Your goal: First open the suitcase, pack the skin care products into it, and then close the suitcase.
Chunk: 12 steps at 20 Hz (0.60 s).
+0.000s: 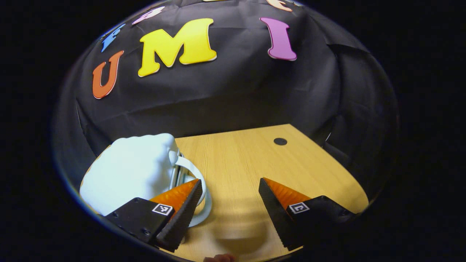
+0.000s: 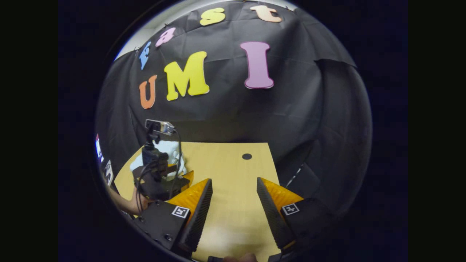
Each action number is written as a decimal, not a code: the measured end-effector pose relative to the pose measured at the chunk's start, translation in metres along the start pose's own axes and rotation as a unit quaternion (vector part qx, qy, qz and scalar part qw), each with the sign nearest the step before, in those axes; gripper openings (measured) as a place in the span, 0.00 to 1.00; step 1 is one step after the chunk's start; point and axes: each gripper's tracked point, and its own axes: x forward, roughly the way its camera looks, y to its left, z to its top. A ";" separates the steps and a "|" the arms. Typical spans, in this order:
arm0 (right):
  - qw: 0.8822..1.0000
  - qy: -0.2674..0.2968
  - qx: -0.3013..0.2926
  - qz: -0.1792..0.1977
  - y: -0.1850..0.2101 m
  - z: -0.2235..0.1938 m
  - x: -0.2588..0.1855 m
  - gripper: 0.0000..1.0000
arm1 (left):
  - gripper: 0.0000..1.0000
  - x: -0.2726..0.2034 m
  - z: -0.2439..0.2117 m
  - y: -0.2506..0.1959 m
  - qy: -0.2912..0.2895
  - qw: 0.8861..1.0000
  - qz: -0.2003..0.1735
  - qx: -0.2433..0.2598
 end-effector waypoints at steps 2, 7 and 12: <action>0.999 -0.035 -0.007 0.006 0.011 0.019 0.003 0.69 | 0.99 -0.030 0.035 0.006 -0.040 0.999 0.002 -0.015; 0.993 -0.111 -0.034 0.022 0.054 0.065 0.012 0.74 | 0.99 -0.108 0.133 0.048 -0.143 0.988 0.034 -0.034; 0.986 -0.163 -0.025 0.018 0.101 0.097 -0.001 0.74 | 0.98 -0.161 0.175 0.088 -0.201 0.978 0.047 -0.041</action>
